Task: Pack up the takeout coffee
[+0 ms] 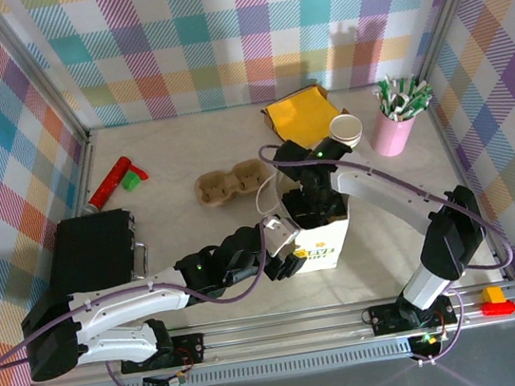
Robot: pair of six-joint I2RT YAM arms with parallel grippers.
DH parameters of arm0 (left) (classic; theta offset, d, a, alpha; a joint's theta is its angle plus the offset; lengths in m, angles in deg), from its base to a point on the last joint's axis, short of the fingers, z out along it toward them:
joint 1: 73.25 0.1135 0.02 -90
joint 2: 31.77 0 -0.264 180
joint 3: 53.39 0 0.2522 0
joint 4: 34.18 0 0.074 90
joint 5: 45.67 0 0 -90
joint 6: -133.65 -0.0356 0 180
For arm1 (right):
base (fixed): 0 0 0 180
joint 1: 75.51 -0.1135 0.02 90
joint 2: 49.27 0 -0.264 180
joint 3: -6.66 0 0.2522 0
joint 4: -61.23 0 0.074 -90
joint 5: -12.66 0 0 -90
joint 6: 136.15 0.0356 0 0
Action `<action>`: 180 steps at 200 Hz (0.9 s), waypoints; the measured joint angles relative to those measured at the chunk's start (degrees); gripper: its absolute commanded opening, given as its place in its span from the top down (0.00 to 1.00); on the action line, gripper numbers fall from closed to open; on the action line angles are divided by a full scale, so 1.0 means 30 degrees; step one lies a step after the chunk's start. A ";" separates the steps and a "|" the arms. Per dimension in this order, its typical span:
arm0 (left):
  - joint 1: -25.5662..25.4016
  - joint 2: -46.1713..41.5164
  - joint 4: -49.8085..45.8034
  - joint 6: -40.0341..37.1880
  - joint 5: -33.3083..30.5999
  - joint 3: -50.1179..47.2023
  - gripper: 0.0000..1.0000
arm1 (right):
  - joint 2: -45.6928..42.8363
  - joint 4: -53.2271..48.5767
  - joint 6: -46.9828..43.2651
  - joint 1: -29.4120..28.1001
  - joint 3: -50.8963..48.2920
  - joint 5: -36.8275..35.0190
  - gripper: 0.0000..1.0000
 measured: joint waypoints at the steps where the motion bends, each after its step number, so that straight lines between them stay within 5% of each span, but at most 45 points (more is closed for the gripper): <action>1: 0.0000 0.0000 0.0000 -0.0007 0.0007 -0.0007 0.25 | -0.0007 -0.0007 0.0000 0.0000 0.0000 -0.0007 0.09; 180: 0.0000 0.0000 0.0095 0.0000 0.0058 -0.0240 0.27 | -0.0182 -0.1195 0.0073 0.0000 0.1749 -0.0954 0.08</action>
